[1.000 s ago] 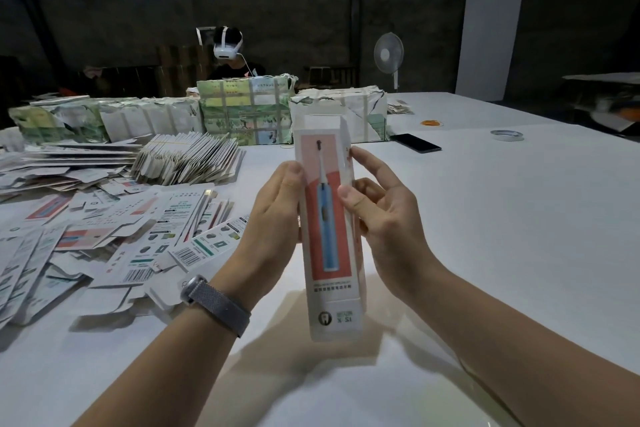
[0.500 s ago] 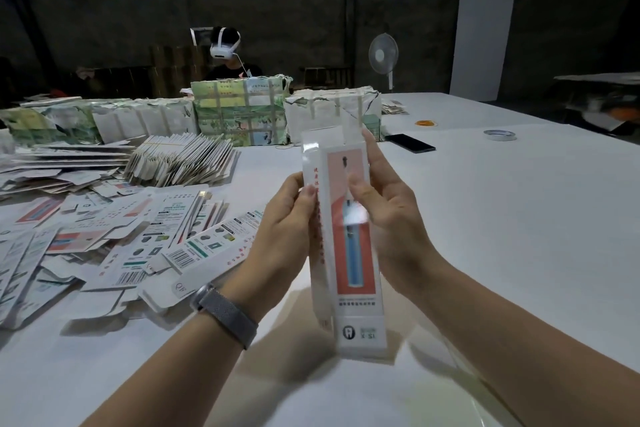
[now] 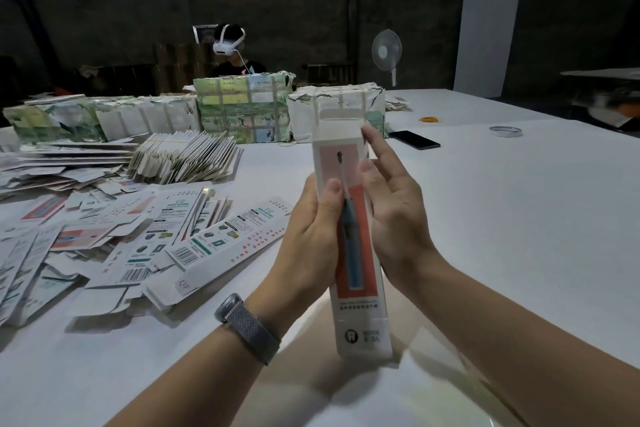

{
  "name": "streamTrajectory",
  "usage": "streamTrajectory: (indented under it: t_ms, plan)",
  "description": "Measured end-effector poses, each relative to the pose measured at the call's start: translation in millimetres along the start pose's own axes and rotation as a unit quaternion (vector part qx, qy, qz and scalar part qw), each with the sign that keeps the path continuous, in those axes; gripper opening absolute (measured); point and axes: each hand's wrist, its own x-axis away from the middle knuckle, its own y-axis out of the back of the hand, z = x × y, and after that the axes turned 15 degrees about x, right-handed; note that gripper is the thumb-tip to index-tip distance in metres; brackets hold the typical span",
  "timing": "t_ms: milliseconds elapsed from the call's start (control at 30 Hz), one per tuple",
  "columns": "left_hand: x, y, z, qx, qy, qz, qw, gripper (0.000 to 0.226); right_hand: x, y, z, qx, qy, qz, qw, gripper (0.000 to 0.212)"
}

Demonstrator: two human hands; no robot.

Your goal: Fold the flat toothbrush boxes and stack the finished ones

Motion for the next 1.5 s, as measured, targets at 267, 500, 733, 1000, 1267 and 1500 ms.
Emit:
streamTrajectory:
  t_ms: [267,500,733,1000,1267,1500]
  plan:
    - [-4,11,-13,-0.078,-0.111,-0.01,0.991,0.052,3,1,5,0.04,0.035,-0.004,0.999,0.028]
    - [-5,11,-13,-0.049,-0.111,0.002,0.993,0.03,-3,4,12,0.052,0.066,-0.032,0.996,0.017]
    - [-4,10,-15,-0.069,-0.103,0.009,0.992,0.034,-11,11,16,0.055,0.096,-0.056,0.992,0.003]
    - [-6,13,-11,-0.056,-0.097,0.013,0.994,0.035,-12,11,16,0.078,0.104,-0.067,0.989,0.013]
    - [-5,9,-20,-0.077,-0.068,0.0,0.995,0.031,-10,9,15,0.102,0.092,-0.057,0.989,0.023]
    - [-5,8,-21,-0.101,-0.074,0.006,0.992,0.033,-11,7,18,0.067,0.06,-0.065,0.994,0.007]
